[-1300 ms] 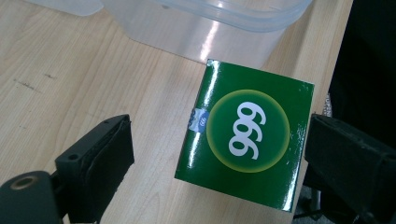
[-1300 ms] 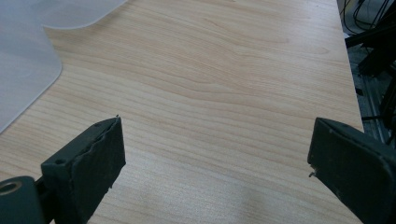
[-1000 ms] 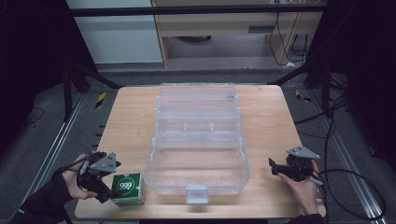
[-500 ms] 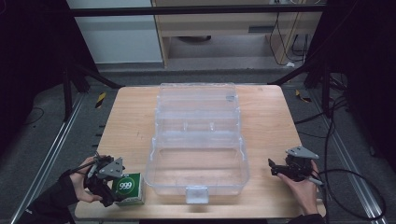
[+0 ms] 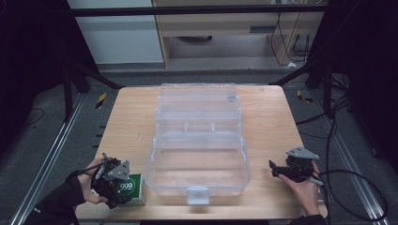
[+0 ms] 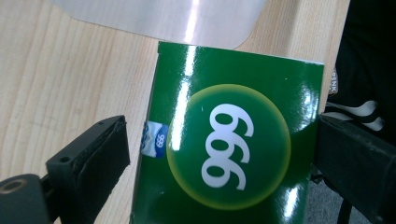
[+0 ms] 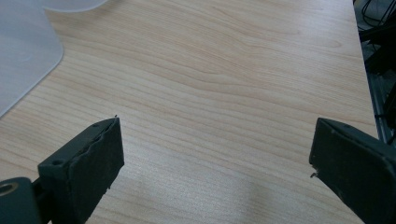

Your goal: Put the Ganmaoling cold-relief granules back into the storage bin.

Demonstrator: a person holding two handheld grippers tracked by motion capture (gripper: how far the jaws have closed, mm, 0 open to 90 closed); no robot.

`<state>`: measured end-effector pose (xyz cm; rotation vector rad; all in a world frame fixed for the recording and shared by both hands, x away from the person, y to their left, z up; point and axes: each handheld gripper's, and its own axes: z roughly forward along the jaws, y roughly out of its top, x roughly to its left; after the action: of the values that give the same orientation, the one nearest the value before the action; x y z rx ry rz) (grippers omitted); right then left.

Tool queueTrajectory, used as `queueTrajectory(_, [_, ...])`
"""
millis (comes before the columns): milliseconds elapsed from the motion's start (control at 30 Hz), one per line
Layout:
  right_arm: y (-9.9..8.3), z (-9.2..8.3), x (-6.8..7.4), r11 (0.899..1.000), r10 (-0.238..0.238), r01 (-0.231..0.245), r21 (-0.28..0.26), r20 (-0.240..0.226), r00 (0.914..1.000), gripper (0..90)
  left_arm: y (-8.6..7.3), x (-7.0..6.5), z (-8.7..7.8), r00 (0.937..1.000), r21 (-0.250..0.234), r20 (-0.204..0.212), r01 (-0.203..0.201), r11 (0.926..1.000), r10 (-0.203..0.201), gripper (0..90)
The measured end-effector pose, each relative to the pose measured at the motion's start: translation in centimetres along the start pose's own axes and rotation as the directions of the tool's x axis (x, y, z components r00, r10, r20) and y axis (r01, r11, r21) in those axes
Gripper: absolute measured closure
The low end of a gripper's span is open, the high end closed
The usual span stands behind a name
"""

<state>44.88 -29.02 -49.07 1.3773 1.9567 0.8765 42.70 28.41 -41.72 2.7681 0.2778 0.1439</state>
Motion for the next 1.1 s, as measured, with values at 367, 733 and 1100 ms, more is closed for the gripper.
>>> queueTrajectory(367, [-0.1,0.2,0.1,1.000,-0.014,0.014,0.012,-0.005,0.9999,3.4,-0.1,0.1,1.3,0.9996,0.026,0.026,-0.010,0.9996,0.009,4.9])
queueTrajectory(733, [-0.1,0.3,0.1,1.000,-0.019,0.019,0.022,-0.007,0.9998,3.3,-0.2,0.3,2.3,0.9986,0.053,0.052,-0.011,0.9986,0.008,7.9])
queueTrajectory(1100, [-0.1,0.4,0.2,0.999,-0.020,0.021,0.027,-0.011,0.9997,3.3,-0.2,0.3,2.1,0.9979,0.061,0.065,-0.005,0.9981,0.001,13.2])
